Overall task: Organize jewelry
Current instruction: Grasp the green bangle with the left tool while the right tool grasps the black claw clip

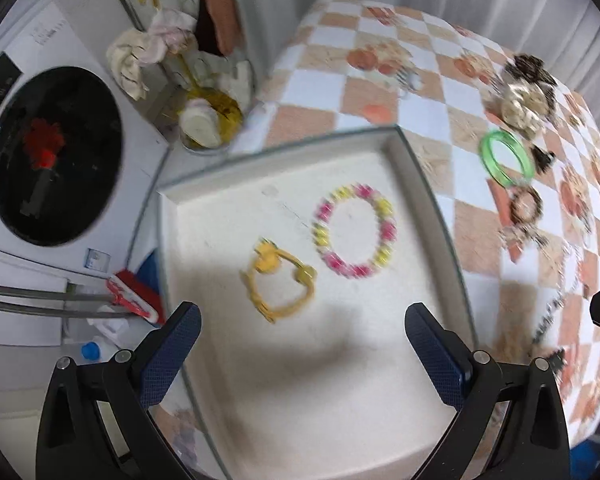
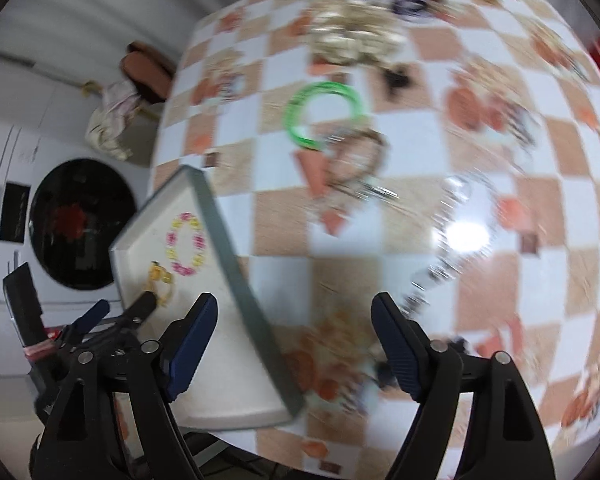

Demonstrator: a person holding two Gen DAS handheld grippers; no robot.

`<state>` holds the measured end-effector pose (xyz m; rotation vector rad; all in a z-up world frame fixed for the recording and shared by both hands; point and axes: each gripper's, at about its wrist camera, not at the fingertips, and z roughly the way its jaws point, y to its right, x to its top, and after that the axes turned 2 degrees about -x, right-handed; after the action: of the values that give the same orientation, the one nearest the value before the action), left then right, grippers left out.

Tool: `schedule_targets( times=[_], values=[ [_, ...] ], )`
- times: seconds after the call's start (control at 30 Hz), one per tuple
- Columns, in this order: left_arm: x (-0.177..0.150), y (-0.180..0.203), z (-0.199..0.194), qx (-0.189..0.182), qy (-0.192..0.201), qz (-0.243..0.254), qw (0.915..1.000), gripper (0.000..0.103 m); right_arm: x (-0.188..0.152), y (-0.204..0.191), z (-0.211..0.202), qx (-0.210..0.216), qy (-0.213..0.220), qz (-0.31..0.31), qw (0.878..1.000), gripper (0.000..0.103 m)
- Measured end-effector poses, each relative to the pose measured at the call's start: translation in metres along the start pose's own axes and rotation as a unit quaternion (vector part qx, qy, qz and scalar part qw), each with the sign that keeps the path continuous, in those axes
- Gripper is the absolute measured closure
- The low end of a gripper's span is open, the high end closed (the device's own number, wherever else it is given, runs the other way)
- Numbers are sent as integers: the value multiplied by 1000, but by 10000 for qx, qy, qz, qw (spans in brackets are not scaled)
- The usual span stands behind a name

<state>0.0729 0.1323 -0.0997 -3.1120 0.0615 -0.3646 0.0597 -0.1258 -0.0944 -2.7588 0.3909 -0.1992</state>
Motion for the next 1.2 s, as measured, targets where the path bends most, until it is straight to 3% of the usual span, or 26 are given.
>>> schedule_targets(
  times=[0.1,0.3,0.6,0.8,1.2],
  values=[
    [-8,13,-6,-76,-42,154,9998,0,-9,24,-10,-26,57,293,9996,0],
    [-12,40,-20,-256,50,511,9984,0,-22,54,-30,-44,309,696,9971,0],
    [9,77,-25,-447,134,562,9973,0,-19,77,-47,-30,753,756,9943,0],
    [33,104,-17,-284,193,529,9980,0,10,98,-35,-261,404,545,9974,0],
    [92,143,27,-219,299,231,9990,0,92,106,-10,-294,467,-92,9984,0]
  ],
)
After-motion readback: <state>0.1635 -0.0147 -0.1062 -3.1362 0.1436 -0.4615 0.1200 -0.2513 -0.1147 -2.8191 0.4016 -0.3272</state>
